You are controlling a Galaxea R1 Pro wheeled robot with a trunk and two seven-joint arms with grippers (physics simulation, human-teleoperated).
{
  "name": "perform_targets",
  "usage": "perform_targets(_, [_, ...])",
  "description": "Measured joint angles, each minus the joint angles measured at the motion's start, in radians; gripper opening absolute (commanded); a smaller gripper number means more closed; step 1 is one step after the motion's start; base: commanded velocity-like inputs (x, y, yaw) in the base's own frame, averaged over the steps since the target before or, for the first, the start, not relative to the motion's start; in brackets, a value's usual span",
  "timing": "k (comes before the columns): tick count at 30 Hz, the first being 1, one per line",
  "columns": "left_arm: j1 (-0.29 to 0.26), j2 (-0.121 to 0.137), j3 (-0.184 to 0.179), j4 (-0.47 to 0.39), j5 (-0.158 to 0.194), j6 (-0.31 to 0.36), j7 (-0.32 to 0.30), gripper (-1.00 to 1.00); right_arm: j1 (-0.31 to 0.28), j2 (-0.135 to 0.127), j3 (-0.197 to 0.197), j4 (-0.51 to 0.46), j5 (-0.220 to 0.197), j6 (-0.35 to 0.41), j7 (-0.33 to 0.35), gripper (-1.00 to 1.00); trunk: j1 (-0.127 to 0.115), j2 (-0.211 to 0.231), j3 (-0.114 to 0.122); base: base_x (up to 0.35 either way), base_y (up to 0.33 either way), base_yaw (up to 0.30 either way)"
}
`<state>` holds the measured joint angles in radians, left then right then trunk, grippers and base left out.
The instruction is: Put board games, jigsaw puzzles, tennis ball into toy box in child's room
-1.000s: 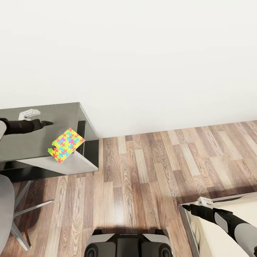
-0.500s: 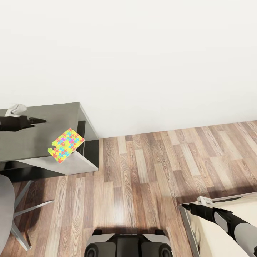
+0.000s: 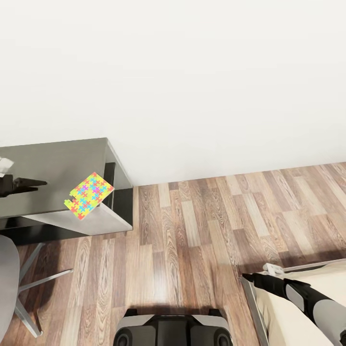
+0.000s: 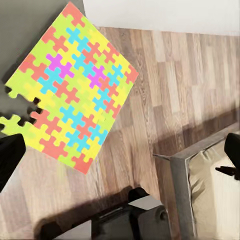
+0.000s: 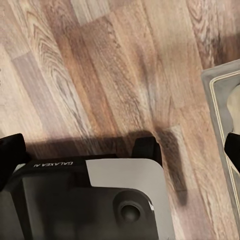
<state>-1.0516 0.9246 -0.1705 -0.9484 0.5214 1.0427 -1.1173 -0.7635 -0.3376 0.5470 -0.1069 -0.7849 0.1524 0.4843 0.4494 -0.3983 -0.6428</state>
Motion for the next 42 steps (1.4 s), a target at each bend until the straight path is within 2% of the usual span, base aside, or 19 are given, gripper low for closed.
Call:
perform_targets(2, [0.016,0.012,-0.001,0.000,-0.001,-0.001,-0.059,1.00,0.000,0.002,0.000,-0.001,-0.001,0.001,0.001,1.00,0.000,0.000,0.000,0.000,0.000,0.000])
perform_targets(3, [0.036,0.020,-0.001,0.000,-0.001,-0.016,-0.119,1.00,-0.001,0.004,0.000,-0.001,-0.001,0.003,0.001,1.00,0.000,0.000,0.000,0.000,0.000,0.000])
perform_targets(7, [0.079,0.027,-0.001,0.011,-0.003,-0.053,-0.228,1.00,-0.002,0.007,-0.004,-0.023,-0.002,0.006,0.000,1.00,0.000,0.000,0.000,0.000,0.000,0.000])
perform_targets(9, [0.110,0.028,-0.001,0.030,-0.003,-0.089,-0.302,1.00,-0.002,0.007,-0.012,-0.089,-0.004,0.021,0.000,1.00,0.000,0.000,0.000,0.000,0.000,0.000])
perform_targets(12, [0.135,0.020,0.000,0.126,-0.003,-0.171,-0.408,1.00,-0.002,0.007,-0.038,-0.226,-0.004,0.077,-0.004,1.00,0.000,0.000,0.000,0.000,0.000,0.000])
perform_targets(14, [0.138,0.018,0.000,0.167,-0.003,-0.200,-0.441,1.00,-0.001,0.007,-0.050,-0.257,-0.003,0.087,-0.005,1.00,0.000,0.000,0.000,0.000,0.000,0.000])
perform_targets(17, [0.143,0.014,0.001,0.253,-0.003,-0.268,-0.449,1.00,-0.001,0.009,-0.074,-0.297,-0.002,0.098,-0.007,1.00,0.000,0.000,0.000,0.000,0.000,0.000])
perform_targets(19, [0.143,0.008,0.002,0.281,-0.003,-0.286,-0.449,1.00,-0.001,0.011,-0.080,-0.306,-0.002,0.101,-0.007,1.00,0.000,0.000,0.000,0.000,0.000,0.000])
perform_targets(23, [0.146,-0.018,0.003,0.357,-0.002,-0.313,-0.449,1.00,-0.001,0.024,-0.100,-0.319,-0.012,0.108,-0.009,1.00,0.000,0.000,0.000,0.000,0.000,0.000])
perform_targets(25, [0.146,-0.040,0.002,0.416,-0.004,-0.336,-0.449,1.00,-0.001,0.035,-0.129,-0.322,-0.032,0.112,-0.009,1.00,0.000,0.000,0.000,0.000,0.000,0.000])
perform_targets(28, [0.147,-0.080,-0.001,0.513,-0.004,-0.415,-0.450,1.00,-0.001,0.050,-0.183,-0.323,-0.066,0.124,-0.010,1.00,0.000,0.000,0.000,0.000,0.000,0.000])
perform_targets(30, [0.147,-0.093,-0.004,0.563,-0.005,-0.454,-0.450,1.00,-0.001,0.057,-0.202,-0.323,-0.076,0.130,-0.010,1.00,0.000,0.000,0.000,0.000,0.000,0.000])
perform_targets(34, [0.146,-0.107,-0.018,0.606,-0.004,-0.483,-0.450,1.00,-0.001,0.069,-0.218,-0.324,-0.088,0.141,-0.010,1.00,0.000,0.000,0.000,0.000,0.000,0.000])
perform_targets(37, [0.146,-0.121,-0.032,0.620,-0.004,-0.492,-0.450,1.00,-0.001,0.096,-0.225,-0.323,-0.095,0.155,-0.011,1.00,0.000,0.000,0.000,0.000,0.000,0.000])
perform_targets(38, [0.146,-0.123,-0.034,0.622,-0.004,-0.493,-0.450,1.00,-0.001,0.108,-0.225,-0.323,-0.096,0.157,-0.012,1.00,0.000,0.000,0.000,0.000,0.000,0.000])
perform_targets(39, [0.146,-0.126,-0.037,0.626,-0.004,-0.494,-0.450,1.00,-0.001,0.130,-0.227,-0.322,-0.097,0.160,-0.014,1.00,0.000,0.000,0.000,0.000,0.000,0.000])
perform_targets(42, [0.147,-0.133,-0.042,0.630,-0.004,-0.497,-0.450,1.00,-0.001,0.160,-0.230,-0.323,-0.097,0.162,-0.013,1.00,0.000,0.000,0.000,0.000,0.000,0.000])
